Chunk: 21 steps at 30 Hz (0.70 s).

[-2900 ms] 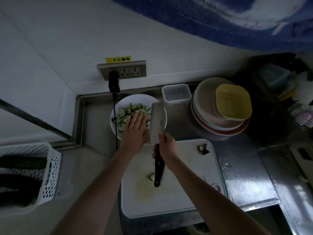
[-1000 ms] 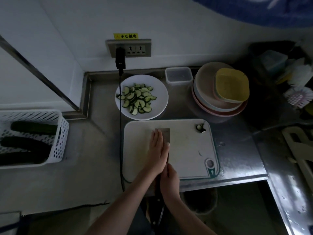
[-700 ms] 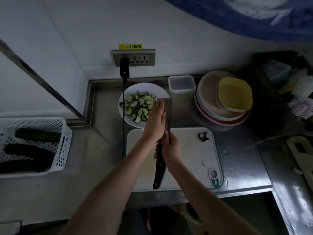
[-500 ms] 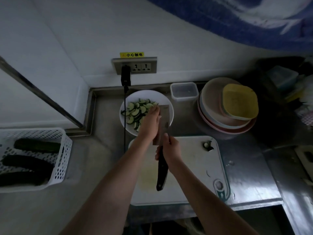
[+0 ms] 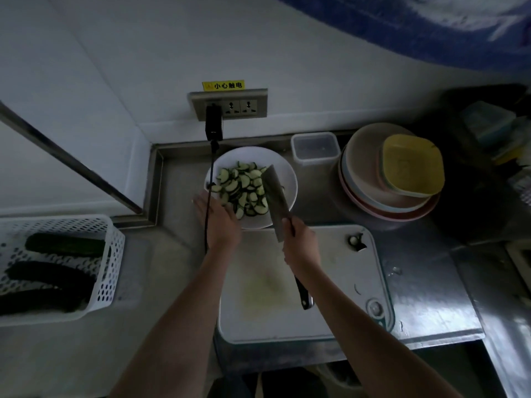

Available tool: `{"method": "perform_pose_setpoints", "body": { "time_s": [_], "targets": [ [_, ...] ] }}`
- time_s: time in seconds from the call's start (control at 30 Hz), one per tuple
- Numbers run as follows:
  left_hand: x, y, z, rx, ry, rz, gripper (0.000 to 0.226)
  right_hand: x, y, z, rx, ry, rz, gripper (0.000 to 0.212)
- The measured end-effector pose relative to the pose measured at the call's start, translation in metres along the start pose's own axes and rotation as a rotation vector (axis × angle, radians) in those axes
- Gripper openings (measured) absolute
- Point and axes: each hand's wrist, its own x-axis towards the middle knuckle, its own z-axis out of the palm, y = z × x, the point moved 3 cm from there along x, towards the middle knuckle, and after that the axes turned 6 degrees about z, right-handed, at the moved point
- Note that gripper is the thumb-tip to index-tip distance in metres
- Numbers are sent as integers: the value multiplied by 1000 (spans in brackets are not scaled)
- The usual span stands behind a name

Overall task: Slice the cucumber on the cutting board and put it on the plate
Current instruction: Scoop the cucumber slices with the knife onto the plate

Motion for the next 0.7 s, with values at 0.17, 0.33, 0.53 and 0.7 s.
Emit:
{"method": "perform_pose_setpoints", "body": {
  "time_s": [0.17, 0.33, 0.53, 0.7],
  "targets": [
    [2, -2, -6, -212, 8, -45, 59, 0, 14, -9, 120, 130, 112, 32],
    [23, -10, 1, -37, -123, 53, 60, 0, 27, -23, 133, 130, 128, 35],
    [14, -4, -5, 93, -157, 150, 61, -8, 32, -26, 112, 62, 53, 32],
    [-2, -2, 1, 249, -254, 257, 65, -33, 53, -47, 44, 100, -4, 26]
  ]
}}
